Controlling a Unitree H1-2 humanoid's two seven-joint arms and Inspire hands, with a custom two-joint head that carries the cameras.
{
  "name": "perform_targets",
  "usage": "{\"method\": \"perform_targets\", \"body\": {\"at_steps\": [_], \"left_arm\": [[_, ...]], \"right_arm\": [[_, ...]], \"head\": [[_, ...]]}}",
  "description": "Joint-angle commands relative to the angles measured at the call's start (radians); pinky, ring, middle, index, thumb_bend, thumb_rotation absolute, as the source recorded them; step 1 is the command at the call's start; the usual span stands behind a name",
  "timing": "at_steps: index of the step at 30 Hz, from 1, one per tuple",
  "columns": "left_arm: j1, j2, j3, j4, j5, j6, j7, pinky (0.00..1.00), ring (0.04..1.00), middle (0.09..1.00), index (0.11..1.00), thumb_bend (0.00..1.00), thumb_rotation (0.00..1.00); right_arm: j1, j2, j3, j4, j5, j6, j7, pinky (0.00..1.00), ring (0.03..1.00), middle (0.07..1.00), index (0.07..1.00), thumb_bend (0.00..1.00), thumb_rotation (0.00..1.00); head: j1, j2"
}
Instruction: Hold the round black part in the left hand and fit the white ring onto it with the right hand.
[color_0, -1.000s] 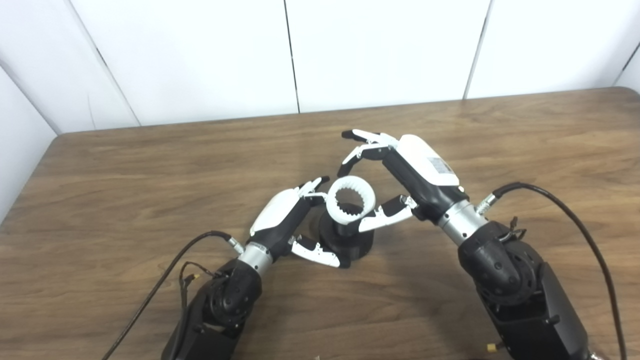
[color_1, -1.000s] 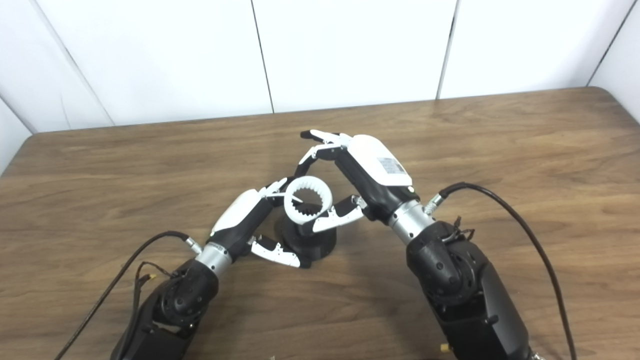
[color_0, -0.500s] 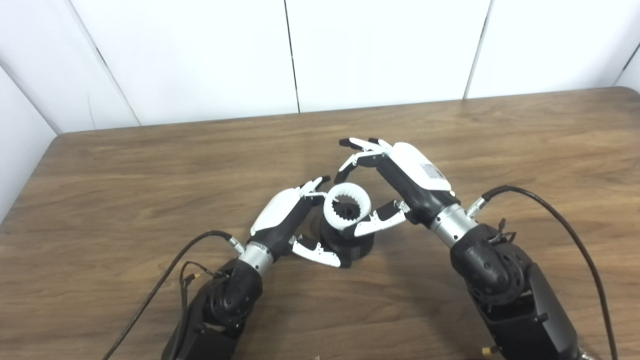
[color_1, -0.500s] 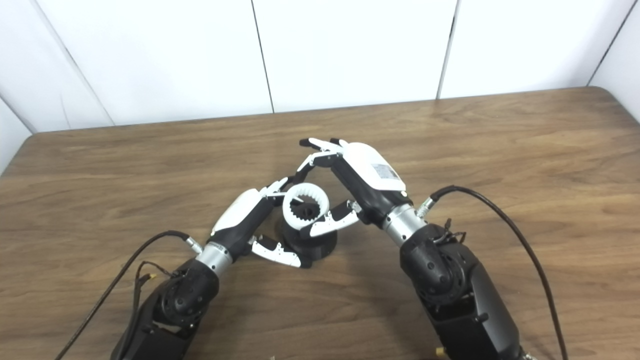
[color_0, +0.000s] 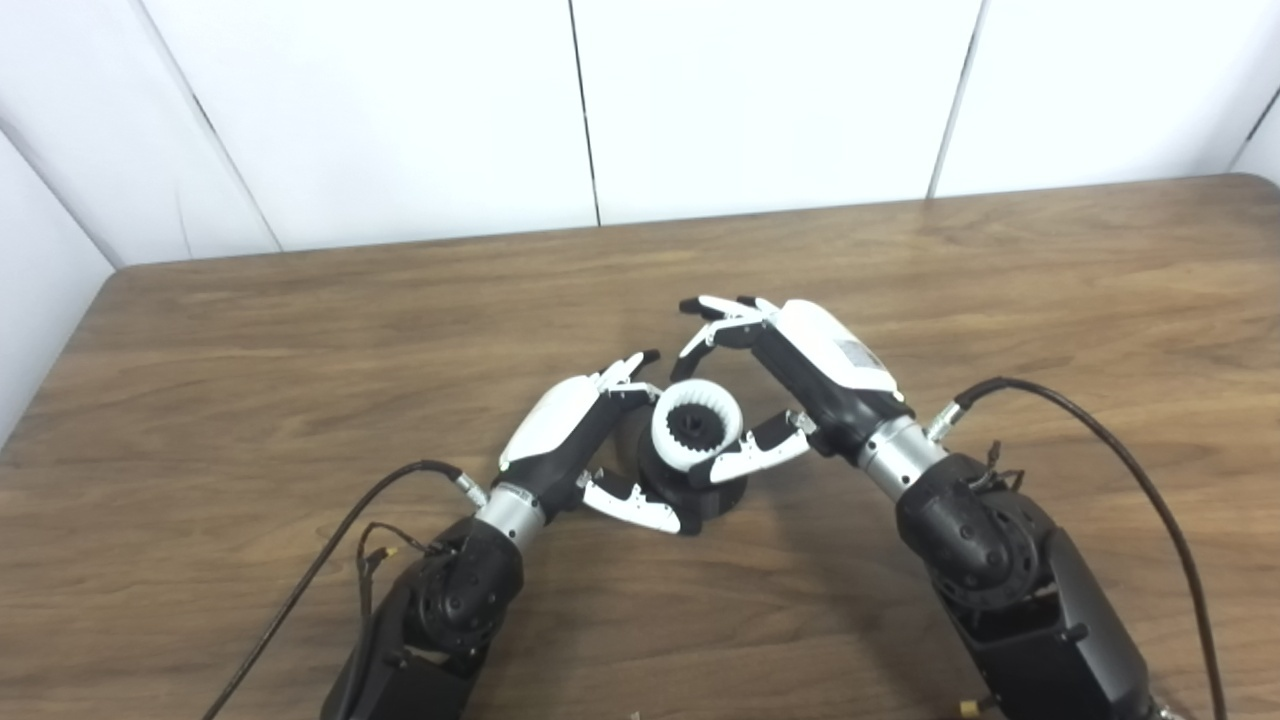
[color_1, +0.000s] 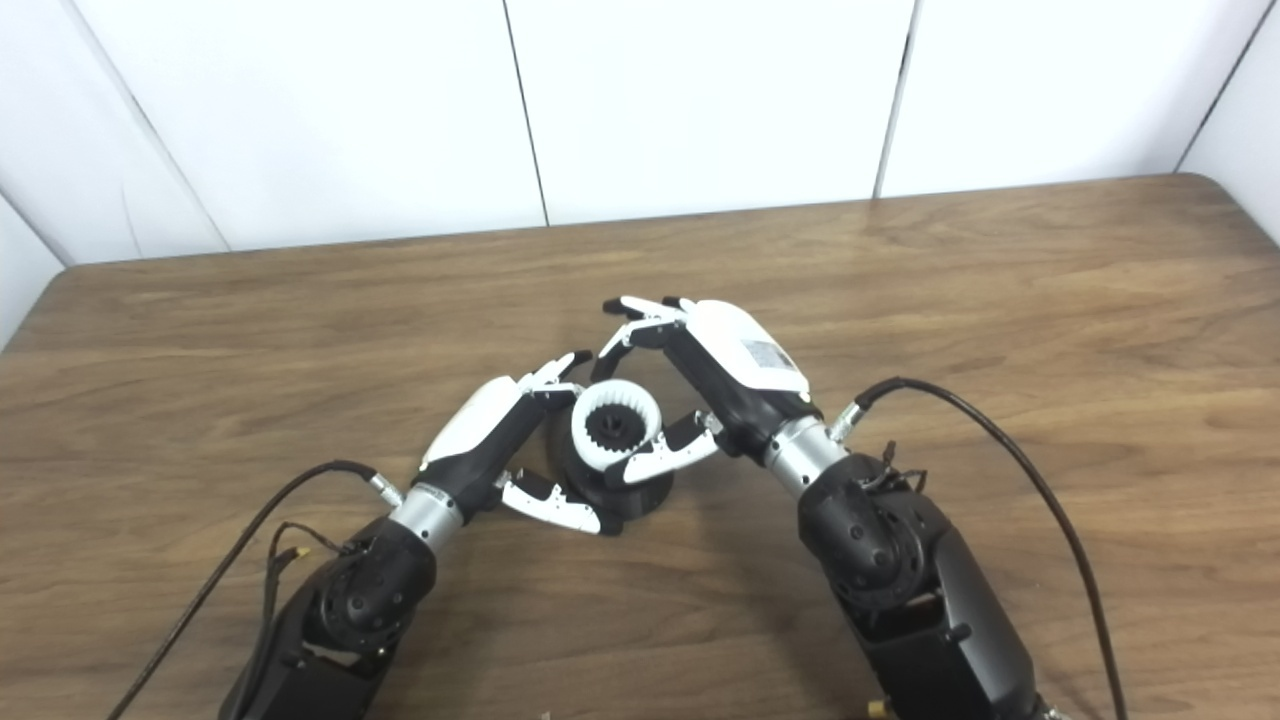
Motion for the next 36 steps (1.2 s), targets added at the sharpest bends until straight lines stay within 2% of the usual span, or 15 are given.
{"method": "perform_targets", "body": {"at_steps": [1,6,16,24,25,26,29,36], "left_arm": [[-0.031,0.000,0.006,-0.052,-0.010,-0.020,0.010,1.00,1.000,1.000,0.589,0.98,0.33],[-0.032,0.000,0.007,-0.058,-0.009,-0.012,0.004,1.00,1.000,1.000,0.590,0.98,0.33],[-0.034,-0.005,0.005,-0.060,-0.002,-0.011,0.003,1.00,1.000,1.000,0.581,0.98,0.32],[-0.035,-0.007,0.006,-0.059,0.002,-0.012,0.005,1.00,1.000,1.000,0.582,0.98,0.31],[-0.035,-0.007,0.006,-0.060,0.003,-0.009,0.003,1.00,1.000,1.000,0.583,0.98,0.31],[-0.036,-0.007,0.005,-0.061,0.005,-0.004,0.000,1.00,1.000,1.000,0.587,0.97,0.32],[-0.038,-0.007,0.007,-0.063,0.001,0.004,-0.007,1.00,1.000,1.000,0.591,0.97,0.32],[-0.038,-0.006,0.013,-0.067,-0.007,0.003,-0.011,1.00,1.000,1.000,0.591,0.98,0.30]], "right_arm": [[-0.027,-0.002,-0.006,-0.001,-0.009,-0.030,-0.025,0.95,0.882,0.894,0.496,0.52,0.16],[-0.026,-0.011,-0.002,0.004,-0.022,-0.018,-0.014,0.95,0.883,0.895,0.496,0.52,0.16],[-0.027,-0.029,0.026,0.049,-0.026,-0.065,-0.015,0.92,0.882,0.894,0.496,0.52,0.16],[-0.045,-0.041,0.031,0.052,-0.045,-0.056,0.000,0.93,0.885,0.899,0.496,0.52,0.16],[-0.048,-0.044,0.034,0.049,-0.051,-0.043,0.014,0.93,0.889,0.903,0.529,0.58,0.20],[-0.051,-0.047,0.036,0.046,-0.056,-0.032,0.027,0.94,0.899,0.913,0.609,0.72,0.30],[-0.057,-0.053,0.041,0.036,-0.067,-0.005,0.063,0.95,0.915,0.931,0.686,0.86,0.40],[-0.070,-0.071,0.053,0.018,-0.091,0.035,0.136,0.92,0.942,0.969,0.783,0.98,0.48]], "head": [[0.000,0.001],[0.003,0.008],[0.005,0.013],[0.001,0.014],[0.004,0.013],[0.003,0.013],[0.001,0.013],[0.002,0.015]]}}
